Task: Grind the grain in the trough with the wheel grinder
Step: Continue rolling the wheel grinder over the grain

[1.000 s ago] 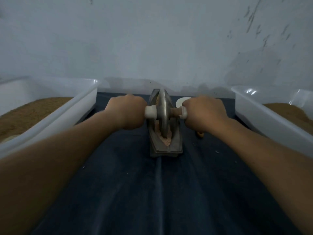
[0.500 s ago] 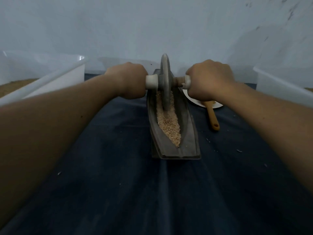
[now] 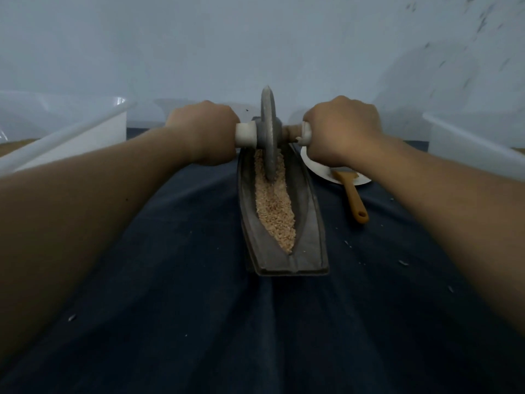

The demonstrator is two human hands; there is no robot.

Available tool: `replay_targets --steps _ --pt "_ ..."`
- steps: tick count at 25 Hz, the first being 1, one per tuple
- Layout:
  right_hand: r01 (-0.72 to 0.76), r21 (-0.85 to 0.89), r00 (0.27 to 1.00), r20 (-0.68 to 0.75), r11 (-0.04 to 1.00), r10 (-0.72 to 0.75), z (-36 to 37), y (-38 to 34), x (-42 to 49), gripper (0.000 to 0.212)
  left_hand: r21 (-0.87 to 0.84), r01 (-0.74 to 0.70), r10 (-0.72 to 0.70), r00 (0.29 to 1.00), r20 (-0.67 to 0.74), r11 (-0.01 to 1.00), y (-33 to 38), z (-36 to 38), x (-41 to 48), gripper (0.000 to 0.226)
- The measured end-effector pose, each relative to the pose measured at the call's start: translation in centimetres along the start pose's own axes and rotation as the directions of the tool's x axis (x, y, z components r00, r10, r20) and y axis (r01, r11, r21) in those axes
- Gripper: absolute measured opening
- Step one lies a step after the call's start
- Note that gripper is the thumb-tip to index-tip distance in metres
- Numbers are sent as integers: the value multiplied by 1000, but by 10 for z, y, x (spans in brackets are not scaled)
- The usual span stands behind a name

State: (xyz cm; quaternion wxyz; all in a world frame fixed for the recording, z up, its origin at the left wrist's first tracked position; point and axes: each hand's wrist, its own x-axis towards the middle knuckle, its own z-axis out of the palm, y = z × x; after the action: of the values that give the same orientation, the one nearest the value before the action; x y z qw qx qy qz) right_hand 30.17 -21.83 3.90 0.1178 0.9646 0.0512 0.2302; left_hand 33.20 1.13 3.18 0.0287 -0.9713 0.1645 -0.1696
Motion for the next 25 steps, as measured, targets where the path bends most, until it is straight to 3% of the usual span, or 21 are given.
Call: replay_targets --steps 5,8,11,16,25 --pt "55 66 998 19 996 -56 -13 -2 -47 21 94 -26 33 997 -71 995 16 -16 -45 22" --pt "46 72 999 12 996 -47 -28 0 -86 14 140 -66 76 995 -67 988 24 -32 -81 19" --pt "38 55 999 -34 998 -37 -45 2 -109 25 99 -90 92 996 -16 991 23 -44 -104 20" --pt "33 2 999 0 999 -33 -35 2 -87 18 31 -48 47 998 41 998 18 -34 -86 16" --pt "-80 139 995 -56 987 89 21 1 -7 14 216 67 -22 978 -206 974 18 -7 -4 15"
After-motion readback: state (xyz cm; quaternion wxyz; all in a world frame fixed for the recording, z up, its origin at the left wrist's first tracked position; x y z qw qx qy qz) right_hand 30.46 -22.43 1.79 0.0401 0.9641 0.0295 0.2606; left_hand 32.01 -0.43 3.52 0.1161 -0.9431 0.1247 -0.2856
